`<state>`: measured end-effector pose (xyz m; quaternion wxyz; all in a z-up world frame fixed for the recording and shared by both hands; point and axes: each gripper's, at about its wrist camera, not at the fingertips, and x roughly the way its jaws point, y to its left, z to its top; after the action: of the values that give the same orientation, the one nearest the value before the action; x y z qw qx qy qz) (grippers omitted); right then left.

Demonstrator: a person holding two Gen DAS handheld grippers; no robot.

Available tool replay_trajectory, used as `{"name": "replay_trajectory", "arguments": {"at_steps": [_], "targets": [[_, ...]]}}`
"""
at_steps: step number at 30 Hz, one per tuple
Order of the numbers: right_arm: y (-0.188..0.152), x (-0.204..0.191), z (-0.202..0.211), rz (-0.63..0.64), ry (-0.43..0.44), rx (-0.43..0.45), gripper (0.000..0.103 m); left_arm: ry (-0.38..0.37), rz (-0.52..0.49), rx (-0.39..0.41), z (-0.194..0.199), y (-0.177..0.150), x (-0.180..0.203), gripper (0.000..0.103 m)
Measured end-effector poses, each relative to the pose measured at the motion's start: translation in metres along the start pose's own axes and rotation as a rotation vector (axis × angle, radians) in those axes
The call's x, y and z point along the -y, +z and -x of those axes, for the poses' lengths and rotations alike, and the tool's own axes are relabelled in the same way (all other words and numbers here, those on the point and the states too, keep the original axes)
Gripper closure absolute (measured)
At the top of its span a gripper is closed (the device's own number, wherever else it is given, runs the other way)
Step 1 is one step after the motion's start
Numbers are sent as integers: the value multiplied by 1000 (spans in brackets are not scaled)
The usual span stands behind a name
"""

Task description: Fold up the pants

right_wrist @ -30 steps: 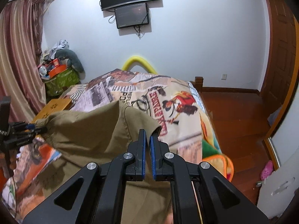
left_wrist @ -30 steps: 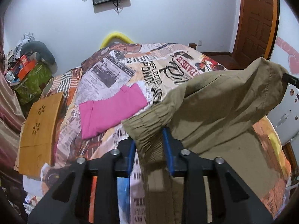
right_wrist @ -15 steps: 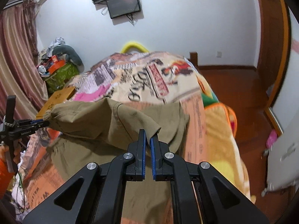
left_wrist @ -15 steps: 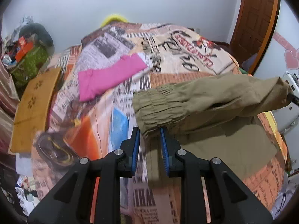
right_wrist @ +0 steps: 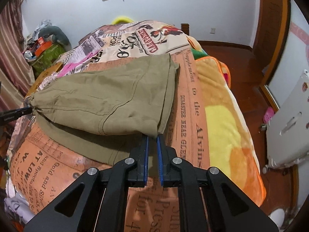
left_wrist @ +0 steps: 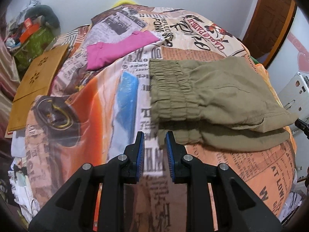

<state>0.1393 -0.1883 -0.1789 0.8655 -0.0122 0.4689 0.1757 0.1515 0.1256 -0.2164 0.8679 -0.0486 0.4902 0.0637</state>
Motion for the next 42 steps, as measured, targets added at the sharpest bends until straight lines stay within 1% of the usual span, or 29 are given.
{"name": "replay_trajectory", "arguments": {"at_steps": [3,5,6,7,8,9,10,11,13,15,16,18,20,26,27,29,32,34,38,42], "targets": [[-4,2,10,-30,-3,-1,95,20,-13,29,14,0,-1,80],[-5,2,19,-43,-20,18,90,21,-27,55,25,1,2,77],[-6,1,20,-40,-30,24,79,22,-36,65,29,3,4,72],[-7,-1,24,-32,-45,37,66,23,-49,78,33,4,7,65],[-7,-4,29,-18,-53,56,61,23,-72,92,39,6,12,61],[-6,-8,33,-1,-54,74,57,23,-90,102,43,8,17,53],[-4,-11,36,13,-52,84,57,22,-118,121,48,10,25,46],[-2,-14,37,27,-49,88,56,18,-142,135,52,12,32,43],[4,-23,38,54,-42,90,46,12,-183,146,55,14,45,32],[8,-31,39,74,-28,101,39,7,-228,150,54,15,60,27],[11,-37,39,87,-13,109,34,6,-251,146,52,15,67,27],[15,-46,36,108,3,116,29,20,-302,123,43,15,81,27],[17,-54,32,125,15,116,29,32,-351,92,32,14,93,27],[18,-75,8,195,52,63,29,63,-493,-13,-9,5,117,27],[17,-77,6,202,54,63,29,71,-510,-21,-12,3,121,27],[15,-83,-5,222,60,31,29,93,-552,-36,-22,0,127,27],[10,-91,-14,254,72,-1,29,120,-594,-22,-25,-1,134,27],[9,-96,-19,275,80,-14,29,115,-598,-4,-22,2,137,27],[9,-106,-30,305,97,-39,29,84,-573,20,-15,17,135,27],[12,-117,-40,330,119,-55,29,52,-538,20,-14,29,132,27]]}}
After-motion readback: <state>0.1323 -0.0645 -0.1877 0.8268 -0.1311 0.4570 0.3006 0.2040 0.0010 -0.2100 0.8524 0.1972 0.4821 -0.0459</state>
